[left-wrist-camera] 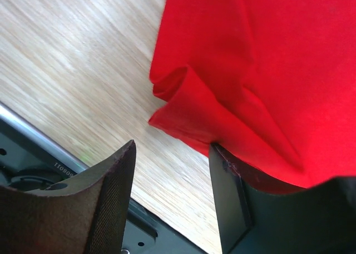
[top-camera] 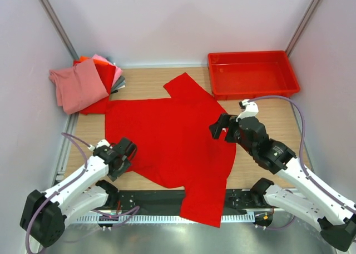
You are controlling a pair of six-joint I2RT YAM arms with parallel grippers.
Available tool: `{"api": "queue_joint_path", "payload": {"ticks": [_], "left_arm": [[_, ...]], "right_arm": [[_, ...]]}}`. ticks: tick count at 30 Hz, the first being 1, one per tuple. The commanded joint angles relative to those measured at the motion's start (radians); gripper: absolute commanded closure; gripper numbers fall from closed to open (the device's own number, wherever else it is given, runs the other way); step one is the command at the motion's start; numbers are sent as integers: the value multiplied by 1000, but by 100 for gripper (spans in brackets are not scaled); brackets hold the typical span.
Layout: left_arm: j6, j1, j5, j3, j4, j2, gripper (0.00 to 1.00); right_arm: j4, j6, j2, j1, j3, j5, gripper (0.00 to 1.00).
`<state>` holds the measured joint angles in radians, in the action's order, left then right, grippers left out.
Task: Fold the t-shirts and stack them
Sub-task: Fold the tshirt
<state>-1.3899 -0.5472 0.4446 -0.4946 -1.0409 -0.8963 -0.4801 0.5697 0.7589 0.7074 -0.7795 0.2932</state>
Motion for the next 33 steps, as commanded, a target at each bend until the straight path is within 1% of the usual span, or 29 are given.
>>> {"api": "queue_joint_path", "payload": {"ticks": [1, 2, 4, 8, 14, 15, 16, 17, 18, 19, 20, 24, 25, 27, 28, 31, 33], "left_arm": [[-9, 13, 59, -2, 42, -52, 44], [-1, 15, 60, -7, 47, -61, 43], [6, 18, 59, -10, 70, -81, 44], [26, 23, 60, -7, 104, -116, 59], [55, 23, 94, -25, 136, -170, 65], [87, 23, 82, -25, 172, -174, 64], [98, 23, 45, -38, 180, -187, 58], [101, 23, 25, -41, 185, -194, 45], [104, 23, 2, -33, 223, -199, 38], [106, 21, -26, -32, 245, -214, 26], [92, 7, -20, -33, 222, -217, 25], [78, 1, -29, -25, 213, -190, 33], [71, 0, -30, -22, 214, -184, 39], [71, -5, -20, -21, 228, -182, 45], [75, -5, -14, -21, 235, -190, 50], [103, -5, -1, -35, 252, -242, 60], [114, -5, 8, -38, 265, -268, 64]], "right_arm": [[6, -19, -21, 3, -3, 8, 0], [11, -16, -18, 3, 0, 4, 0], [12, -11, -12, 3, 3, 0, 0], [14, -11, -6, 3, 6, 7, 0], [5, -13, -4, 3, 11, 17, 0], [3, -14, -4, 4, 13, 20, 0], [-2, -17, -6, 3, 11, 21, 0], [-5, -19, -3, 3, 10, 24, 0], [-11, -22, -4, 3, 5, 29, 0], [-21, -25, -3, 3, 2, 34, 0], [-28, -30, -3, 3, -1, 37, 0], [-43, -39, -3, 3, -10, 53, 0], [-49, -42, -3, 3, -13, 57, 0], [-54, -48, 0, 3, -17, 66, 0], [-51, -53, -1, 3, -15, 73, 0], [-55, -56, 5, 3, -10, 87, 0], [-60, -57, 10, 3, -10, 90, 0]]}}
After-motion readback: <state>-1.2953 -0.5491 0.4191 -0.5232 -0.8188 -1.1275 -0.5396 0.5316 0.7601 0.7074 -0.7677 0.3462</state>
